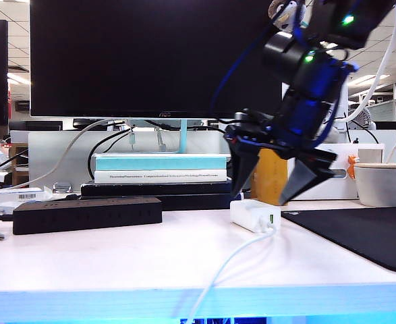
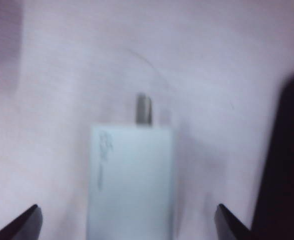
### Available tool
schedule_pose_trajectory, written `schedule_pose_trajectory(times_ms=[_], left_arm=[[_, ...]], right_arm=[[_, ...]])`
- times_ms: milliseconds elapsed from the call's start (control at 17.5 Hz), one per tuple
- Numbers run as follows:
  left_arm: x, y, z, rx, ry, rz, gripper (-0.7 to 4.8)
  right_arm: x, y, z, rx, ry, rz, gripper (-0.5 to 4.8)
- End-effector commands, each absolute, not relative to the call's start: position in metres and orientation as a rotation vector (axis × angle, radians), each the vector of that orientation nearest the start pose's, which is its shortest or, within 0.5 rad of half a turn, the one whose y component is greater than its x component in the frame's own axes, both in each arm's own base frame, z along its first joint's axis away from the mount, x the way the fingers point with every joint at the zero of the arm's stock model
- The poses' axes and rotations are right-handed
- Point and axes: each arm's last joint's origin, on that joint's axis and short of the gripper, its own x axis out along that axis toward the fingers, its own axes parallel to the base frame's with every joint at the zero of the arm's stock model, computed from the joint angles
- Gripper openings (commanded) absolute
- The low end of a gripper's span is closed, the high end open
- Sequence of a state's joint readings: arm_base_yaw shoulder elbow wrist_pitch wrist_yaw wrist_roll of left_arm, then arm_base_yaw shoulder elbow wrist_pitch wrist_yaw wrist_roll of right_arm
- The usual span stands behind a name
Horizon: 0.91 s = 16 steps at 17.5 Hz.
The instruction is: Plug the white charger into the left socket.
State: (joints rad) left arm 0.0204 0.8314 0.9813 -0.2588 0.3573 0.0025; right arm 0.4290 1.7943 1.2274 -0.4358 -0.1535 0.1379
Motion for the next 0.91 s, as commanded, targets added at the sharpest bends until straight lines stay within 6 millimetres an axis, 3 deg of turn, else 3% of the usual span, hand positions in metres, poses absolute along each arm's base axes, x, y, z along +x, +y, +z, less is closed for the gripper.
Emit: schedule_pose_trajectory(times_ms=[57,857,914], left_arm=[[0.169,-0.007,0.387,-0.018,0.089,-0.342,-0.06],[0.169,-0.007,0.386,-0.02,0.099,-0.342,-0.06],[0.169,-0.007,0.386,-0.021,0.1,-0.343,-0.06]], right_arm=[[0.342,0.164,0.202,-0.078,1.033,0.469,4.79],[0.345,0.182,0.176,-0.222,1.13,0.467,4.79],[0.346,0.181,0.176,-0.234,1.124,0.446,4.57]])
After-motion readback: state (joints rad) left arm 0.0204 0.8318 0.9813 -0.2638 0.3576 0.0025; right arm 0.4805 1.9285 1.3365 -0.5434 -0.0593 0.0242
